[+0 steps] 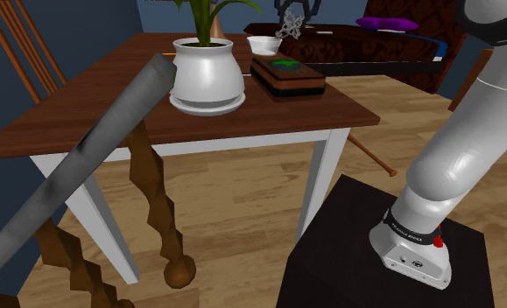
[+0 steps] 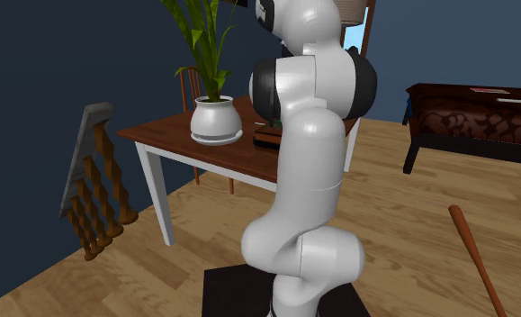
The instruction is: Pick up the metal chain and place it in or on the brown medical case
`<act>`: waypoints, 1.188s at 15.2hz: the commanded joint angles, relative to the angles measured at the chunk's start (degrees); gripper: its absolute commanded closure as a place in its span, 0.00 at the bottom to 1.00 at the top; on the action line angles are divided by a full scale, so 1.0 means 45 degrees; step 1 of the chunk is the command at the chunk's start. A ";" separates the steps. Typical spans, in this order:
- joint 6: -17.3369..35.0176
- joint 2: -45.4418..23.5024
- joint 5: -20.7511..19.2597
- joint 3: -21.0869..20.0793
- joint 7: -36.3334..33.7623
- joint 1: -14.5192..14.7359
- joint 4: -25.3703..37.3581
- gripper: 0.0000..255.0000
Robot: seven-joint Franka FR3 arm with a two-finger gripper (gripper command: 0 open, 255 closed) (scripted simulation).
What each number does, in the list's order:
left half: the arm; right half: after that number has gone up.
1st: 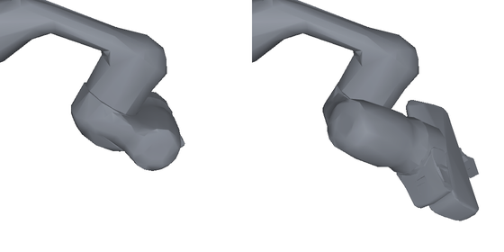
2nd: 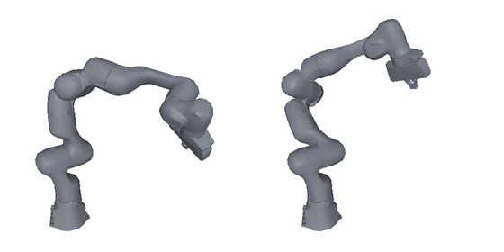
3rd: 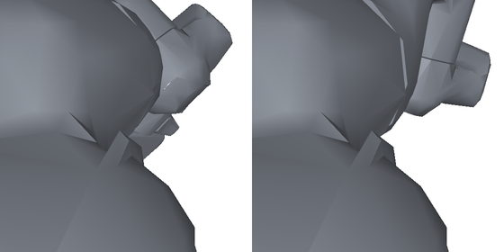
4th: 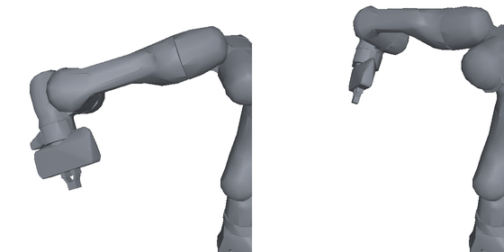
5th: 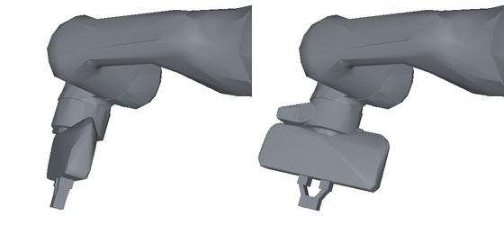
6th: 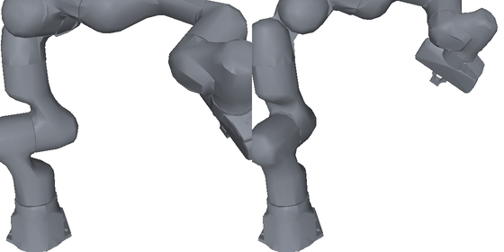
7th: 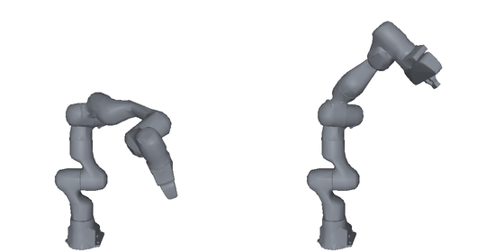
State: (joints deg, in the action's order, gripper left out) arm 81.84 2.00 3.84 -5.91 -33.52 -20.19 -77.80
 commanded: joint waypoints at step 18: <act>0.2295 0.0956 0.0090 0.0029 0.0203 -0.0018 -0.3241 1.00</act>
State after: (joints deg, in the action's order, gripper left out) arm 92.16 6.29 4.25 -5.78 -32.61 -20.27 -92.38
